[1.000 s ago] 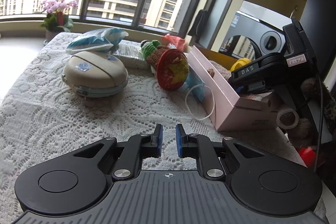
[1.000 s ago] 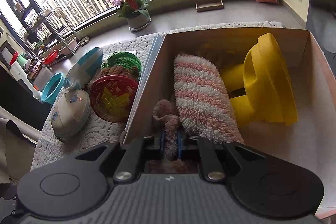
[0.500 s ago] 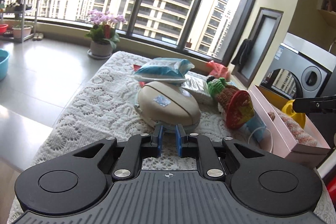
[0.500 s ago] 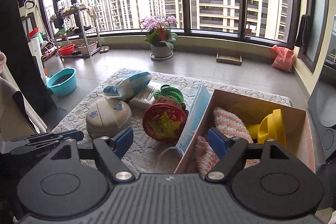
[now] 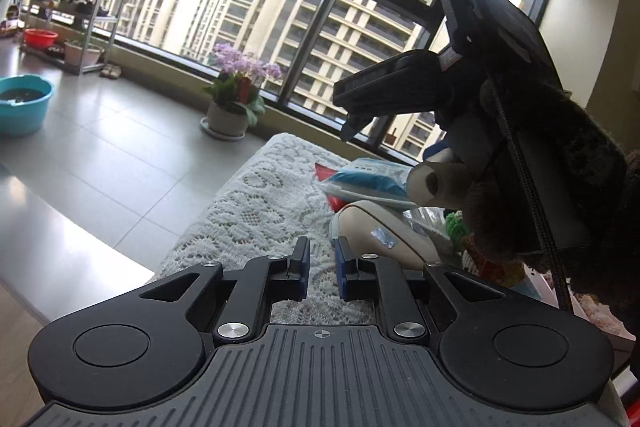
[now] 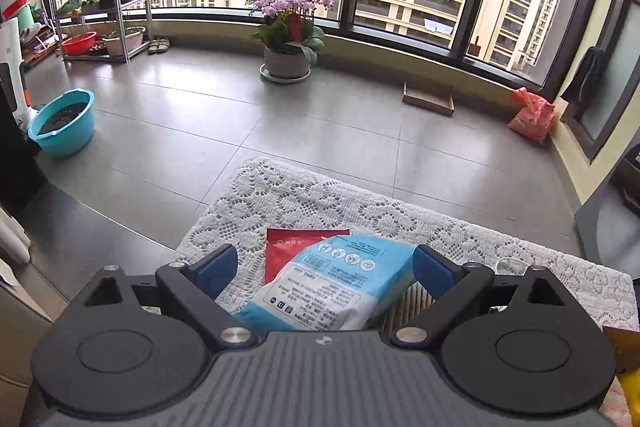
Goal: Organize soft objects
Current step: 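Grasp the blue packet with the right gripper and lift it, then lower the left gripper onto the red tea packet and close on it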
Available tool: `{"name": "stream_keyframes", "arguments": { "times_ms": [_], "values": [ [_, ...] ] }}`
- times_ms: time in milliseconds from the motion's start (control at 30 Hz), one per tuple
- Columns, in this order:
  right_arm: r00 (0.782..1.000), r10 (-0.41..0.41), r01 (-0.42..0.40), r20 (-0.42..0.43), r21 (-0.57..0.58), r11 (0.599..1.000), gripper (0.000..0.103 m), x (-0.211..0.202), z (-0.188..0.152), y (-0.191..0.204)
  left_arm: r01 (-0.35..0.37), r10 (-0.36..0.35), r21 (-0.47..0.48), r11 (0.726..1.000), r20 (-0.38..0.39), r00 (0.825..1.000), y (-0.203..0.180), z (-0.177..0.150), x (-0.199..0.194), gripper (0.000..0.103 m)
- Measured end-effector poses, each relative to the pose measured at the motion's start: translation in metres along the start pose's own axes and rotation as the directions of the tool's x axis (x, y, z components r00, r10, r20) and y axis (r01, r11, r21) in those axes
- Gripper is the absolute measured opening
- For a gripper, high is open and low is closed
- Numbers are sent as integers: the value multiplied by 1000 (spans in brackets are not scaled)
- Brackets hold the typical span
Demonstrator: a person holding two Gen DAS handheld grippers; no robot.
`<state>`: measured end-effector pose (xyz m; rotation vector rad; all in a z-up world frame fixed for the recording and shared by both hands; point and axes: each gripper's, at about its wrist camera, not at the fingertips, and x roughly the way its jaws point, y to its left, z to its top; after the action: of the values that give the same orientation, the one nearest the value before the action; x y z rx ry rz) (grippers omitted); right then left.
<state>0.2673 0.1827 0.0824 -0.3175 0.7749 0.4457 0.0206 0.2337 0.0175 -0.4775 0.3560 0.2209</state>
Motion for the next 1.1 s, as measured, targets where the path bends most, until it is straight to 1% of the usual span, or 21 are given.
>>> {"name": "stream_keyframes", "arguments": {
  "times_ms": [67,100,133,167,233,300,433,500,567,667,700,733,767,800,833,867,933,967,1000,1067,1100],
  "values": [
    [995,-57,56,-87,-12,998,95,24,-3,2,0,0,-34,999,1,1000,5,2,0,14],
    [992,-52,52,-117,-4,999,95,30,-5,-1,1,0,-48,999,3,1000,7,2,-1,14],
    [990,-20,24,-140,26,999,93,33,-11,-12,4,-4,-59,998,5,1000,9,3,-2,14],
    [990,20,-10,-138,72,997,89,29,-17,-25,10,-9,-69,998,6,1000,10,3,-3,14],
    [985,108,-92,-133,117,989,63,12,-26,-42,22,-21,-72,997,5,1000,10,3,-5,15],
    [980,169,-157,-107,111,981,57,-18,-38,-55,31,-31,-60,998,3,1000,6,1,-7,15],
    [969,245,-244,-22,37,969,57,-98,-74,-80,53,-54,-38,998,-21,998,1,-1,-6,15],
    [960,279,-279,-3,0,960,57,-132,-99,-95,62,-63,-23,998,-32,997,-4,-2,-6,15],
    [948,317,-317,-26,-7,948,57,-158,-134,-111,70,-71,-6,997,-44,997,-9,-3,-6,15],
    [929,362,-363,-83,-3,932,58,-170,-181,-126,86,-84,35,996,-64,994,-21,-4,-9,15],
    [919,384,-386,-90,-12,922,61,-173,-195,-128,95,-92,51,994,-69,993,-28,-4,-11,15],
    [907,411,-414,-90,-19,910,66,-174,-205,-131,108,-103,64,992,-74,992,-35,-2,-12,15],
    [901,428,-430,-79,-15,903,72,-178,-215,-134,121,-115,76,990,-76,990,-41,-1,-13,15],
    [900,432,-433,-52,-4,902,82,-182,-223,-138,142,-134,97,985,-82,988,-50,0,-15,15],
    [898,439,-439,-24,2,899,86,-187,-230,-142,163,-152,122,979,-93,984,-60,5,-13,15],
    [897,442,-442,4,1,897,86,-193,-237,-145,184,-169,148,972,-109,980,-69,8,-12,15],
    [911,409,-408,47,-23,912,86,-201,-247,-150,219,-192,193,957,-150,970,-86,13,-5,15],
    [923,379,-377,68,-42,925,86,-205,-252,-151,229,-198,201,952,-163,966,-90,16,-2,15],
    [938,333,-328,93,-72,942,86,-209,-258,-150,236,-203,202,950,-174,964,-95,19,4,15],
    [956,263,-251,130,-105,962,86,-214,-271,-154,206,-172,201,958,-172,970,-96,34,19,15],
    [960,240,-226,143,-109,968,86,-215,-277,-157,170,-138,197,966,-166,976,-93,45,32,15]
  ]
}}
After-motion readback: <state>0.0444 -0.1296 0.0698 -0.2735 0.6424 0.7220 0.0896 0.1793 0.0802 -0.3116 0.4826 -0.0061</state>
